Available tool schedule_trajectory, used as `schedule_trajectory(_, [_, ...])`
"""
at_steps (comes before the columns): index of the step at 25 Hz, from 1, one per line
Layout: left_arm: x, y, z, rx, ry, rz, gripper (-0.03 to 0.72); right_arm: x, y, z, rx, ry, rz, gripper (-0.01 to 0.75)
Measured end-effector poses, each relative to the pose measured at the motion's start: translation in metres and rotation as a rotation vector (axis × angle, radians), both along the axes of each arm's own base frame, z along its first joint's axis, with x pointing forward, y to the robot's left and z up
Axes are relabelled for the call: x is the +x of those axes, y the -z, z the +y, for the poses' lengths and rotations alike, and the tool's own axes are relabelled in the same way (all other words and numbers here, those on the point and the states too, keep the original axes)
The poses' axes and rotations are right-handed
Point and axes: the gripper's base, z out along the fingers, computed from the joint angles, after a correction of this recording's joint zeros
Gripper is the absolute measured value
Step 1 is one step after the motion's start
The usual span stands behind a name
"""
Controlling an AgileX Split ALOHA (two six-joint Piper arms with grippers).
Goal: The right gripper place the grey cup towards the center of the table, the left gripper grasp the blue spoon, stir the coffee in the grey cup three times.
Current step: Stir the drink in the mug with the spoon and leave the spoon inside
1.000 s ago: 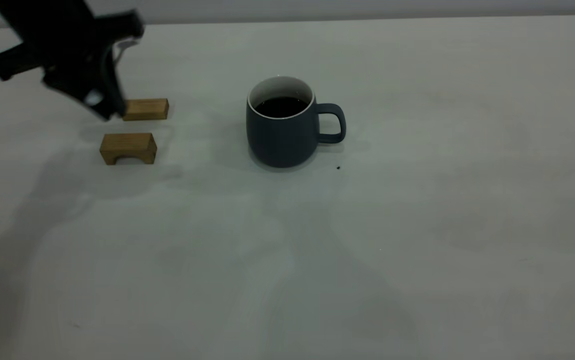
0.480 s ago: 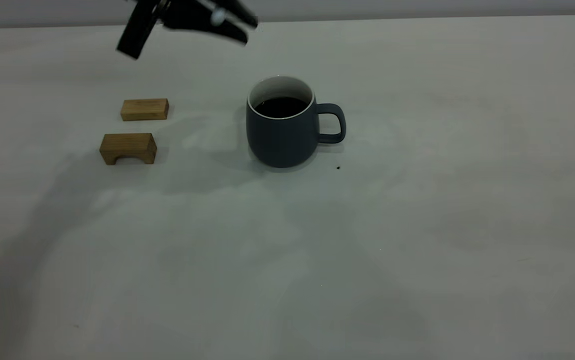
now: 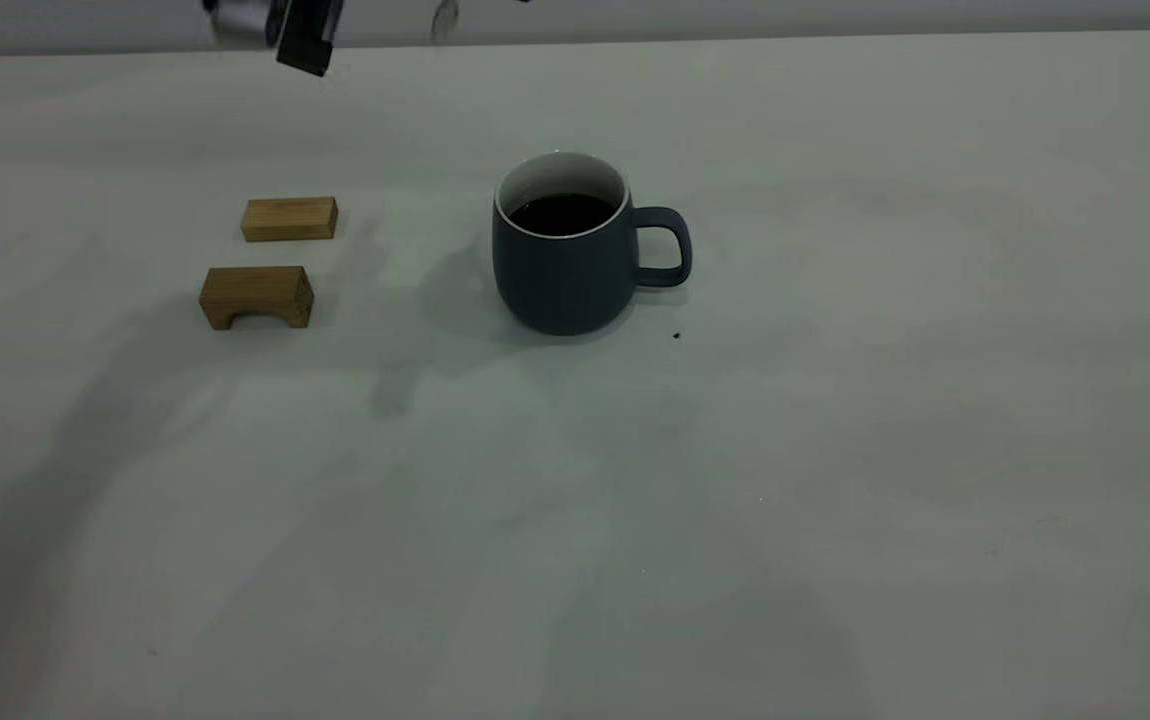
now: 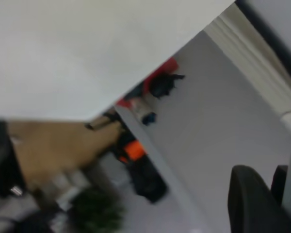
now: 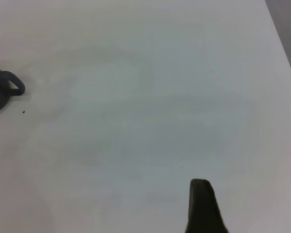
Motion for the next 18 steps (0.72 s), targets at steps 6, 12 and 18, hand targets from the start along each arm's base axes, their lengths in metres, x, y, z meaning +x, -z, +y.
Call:
schedule_trajectory(6, [0.001, 0.001, 0.001, -0.02, -0.166, 0.266, 0.133, 0.0, 0.0, 0.0, 0.0, 0.0, 0.0, 0.529])
schedule_trajectory(12, [0.002, 0.003, -0.009, -0.026, -0.322, 0.459, 0.133, 0.0, 0.0, 0.0, 0.0, 0.0, 0.0, 0.529])
schedule_trajectory(18, [0.01, 0.011, -0.038, -0.122, -0.397, 0.541, 0.133, 0.0, 0.0, 0.0, 0.0, 0.0, 0.0, 0.529])
